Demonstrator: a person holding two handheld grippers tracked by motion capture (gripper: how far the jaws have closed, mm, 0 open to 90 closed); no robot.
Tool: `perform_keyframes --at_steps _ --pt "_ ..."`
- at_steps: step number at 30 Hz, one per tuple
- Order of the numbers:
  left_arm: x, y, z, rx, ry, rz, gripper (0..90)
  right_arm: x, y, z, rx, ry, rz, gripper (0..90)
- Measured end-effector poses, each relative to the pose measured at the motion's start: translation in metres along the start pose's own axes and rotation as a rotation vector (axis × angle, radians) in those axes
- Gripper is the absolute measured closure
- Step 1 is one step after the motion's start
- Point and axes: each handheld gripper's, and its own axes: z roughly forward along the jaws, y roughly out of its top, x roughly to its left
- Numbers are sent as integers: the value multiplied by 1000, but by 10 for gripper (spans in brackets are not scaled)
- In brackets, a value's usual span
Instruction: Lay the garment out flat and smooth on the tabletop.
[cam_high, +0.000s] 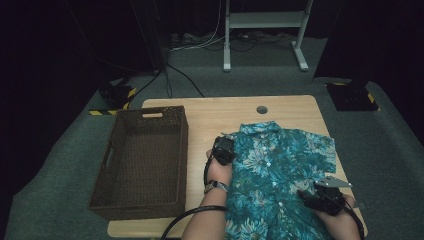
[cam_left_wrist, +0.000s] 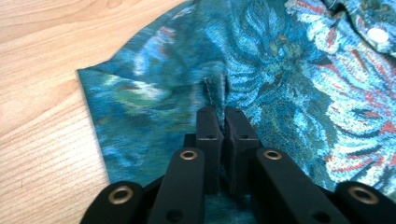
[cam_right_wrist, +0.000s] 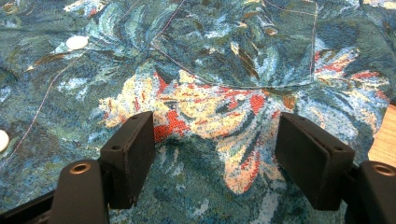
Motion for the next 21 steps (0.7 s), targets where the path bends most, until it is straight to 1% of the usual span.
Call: perform_keyframes --at_steps 4,6,7,9,11,12,15,18,21 --pt "3 1 -7 -19 3 -4 825 0 0 0 -1 0 0 287" --pt "6 2 -13 -27 8 -4 827 0 0 0 -1 0 0 287" --pt "7 2 -15 -29 8 -3 842 0 0 0 -1 0 0 287" --pt "9 3 -21 -30 19 -1 844 0 0 0 -1 0 -2 287" --pt "12 5 -26 -21 42 9 855 0 0 0 2 -1 1 288" --pt "14 6 -29 -22 53 18 881 0 0 0 1 -1 1 288" --pt "18 10 -40 -22 90 27 885 0 0 0 1 -1 0 288" --pt "27 15 -52 -21 125 6 884 0 0 0 0 -1 1 289" --pt "36 16 -65 -19 163 -33 883 0 0 0 1 -2 1 289"
